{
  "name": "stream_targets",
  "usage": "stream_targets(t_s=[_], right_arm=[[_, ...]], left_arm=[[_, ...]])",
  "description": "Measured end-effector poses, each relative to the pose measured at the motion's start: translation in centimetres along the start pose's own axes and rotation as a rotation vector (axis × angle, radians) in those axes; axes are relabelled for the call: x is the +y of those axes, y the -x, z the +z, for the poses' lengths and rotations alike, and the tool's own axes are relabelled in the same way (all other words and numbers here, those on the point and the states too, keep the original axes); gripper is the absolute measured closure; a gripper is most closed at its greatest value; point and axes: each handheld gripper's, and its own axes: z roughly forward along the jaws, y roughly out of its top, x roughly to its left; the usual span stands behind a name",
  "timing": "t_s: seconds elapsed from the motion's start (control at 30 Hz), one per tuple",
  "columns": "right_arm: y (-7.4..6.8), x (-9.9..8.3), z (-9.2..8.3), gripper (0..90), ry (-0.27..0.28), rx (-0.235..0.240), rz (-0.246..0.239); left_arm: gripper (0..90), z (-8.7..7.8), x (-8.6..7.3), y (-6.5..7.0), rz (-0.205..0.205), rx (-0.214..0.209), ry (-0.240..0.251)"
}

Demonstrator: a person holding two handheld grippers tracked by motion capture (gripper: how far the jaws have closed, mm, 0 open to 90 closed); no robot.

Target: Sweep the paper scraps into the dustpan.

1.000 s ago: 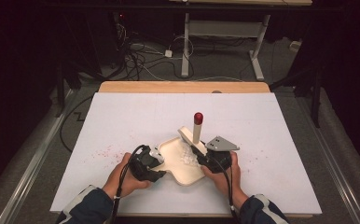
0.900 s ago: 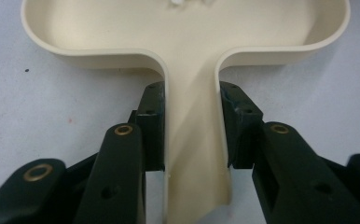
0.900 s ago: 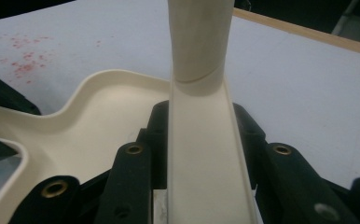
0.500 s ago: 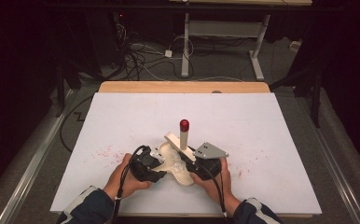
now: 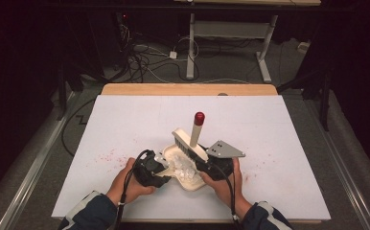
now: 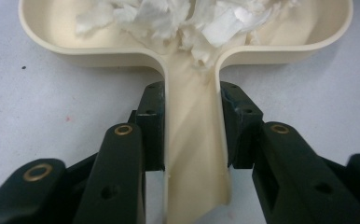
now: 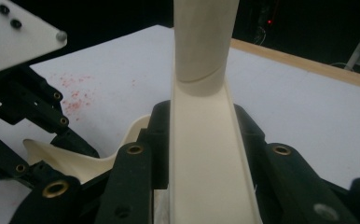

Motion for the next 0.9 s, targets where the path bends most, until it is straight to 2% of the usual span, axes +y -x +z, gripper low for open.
stream_targets(t_s=[0.07,0.17,0.3,0.4,0.53,0.7,0.9], right_arm=[[0.5,0.2,-0.4,67.8,0.011,-0.003,0.005],[1.2,0.3,-0.7,67.8,0.02,0.002,0.055],[1.8,0.6,-1.2,67.7,0.038,-0.005,0.068],[2.5,0.9,-1.7,67.7,0.064,-0.002,0.101],[3.2,1.1,-2.4,67.7,0.067,-0.02,0.117],[4.0,0.0,-3.8,67.8,0.004,-0.03,0.088],[5.5,-2.1,-4.9,67.8,-0.07,-0.076,0.072]], left_arm=[[63.5,0.0,0.0,0.0,0.003,0.001,-0.003],[63.5,0.2,0.0,0.0,0.004,0.003,-0.006],[63.5,0.2,-0.1,0.0,0.009,0.007,-0.006],[63.5,0.2,-0.1,-0.1,0.008,0.007,-0.005],[63.5,0.2,-0.1,0.0,0.01,0.012,-0.008],[63.4,-0.2,-0.1,0.0,0.014,0.013,-0.008],[63.5,-0.6,-0.4,0.0,0.023,0.015,-0.009]])
